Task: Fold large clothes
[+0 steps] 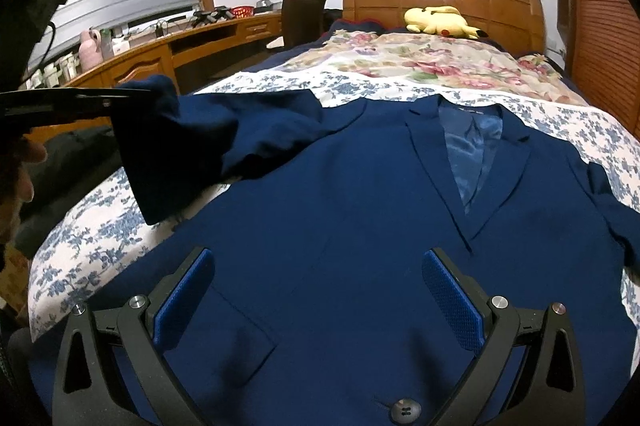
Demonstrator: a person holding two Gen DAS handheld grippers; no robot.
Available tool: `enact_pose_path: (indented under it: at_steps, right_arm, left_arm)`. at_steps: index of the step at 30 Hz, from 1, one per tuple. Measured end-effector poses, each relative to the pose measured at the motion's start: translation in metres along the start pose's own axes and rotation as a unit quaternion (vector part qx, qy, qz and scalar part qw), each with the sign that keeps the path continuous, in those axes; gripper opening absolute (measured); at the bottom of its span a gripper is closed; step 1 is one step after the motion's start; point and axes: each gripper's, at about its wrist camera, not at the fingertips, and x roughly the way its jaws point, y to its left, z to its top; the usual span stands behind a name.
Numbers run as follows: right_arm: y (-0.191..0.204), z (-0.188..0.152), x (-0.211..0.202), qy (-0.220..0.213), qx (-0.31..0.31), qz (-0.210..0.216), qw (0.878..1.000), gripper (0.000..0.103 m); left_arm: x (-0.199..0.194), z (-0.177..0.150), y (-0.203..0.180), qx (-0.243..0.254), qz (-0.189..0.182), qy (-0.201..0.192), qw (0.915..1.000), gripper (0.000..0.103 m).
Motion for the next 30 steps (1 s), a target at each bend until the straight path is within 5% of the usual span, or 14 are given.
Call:
enact_pose_path:
  at_steps: [8,20,30]
  right_arm:
    - [-0.009,0.006,0.002,0.003,0.007,0.0,1.0,0.103]
    - [-0.005,0.005,-0.016,-0.009,-0.004,-0.001,1.0,0.103]
    - [-0.008,-0.005,-0.053,-0.021,-0.023,-0.022,0.999,0.103]
  left_arm:
    - [-0.021,-0.024,0.004,-0.015,-0.021,0.004,0.9997,0.055]
    - [-0.018,-0.091,0.016,-0.051,-0.014,0.057,0.9969,0.055]
    - [-0.044,-0.11,0.034,-0.064,0.039,0.022,0.9969,0.055]
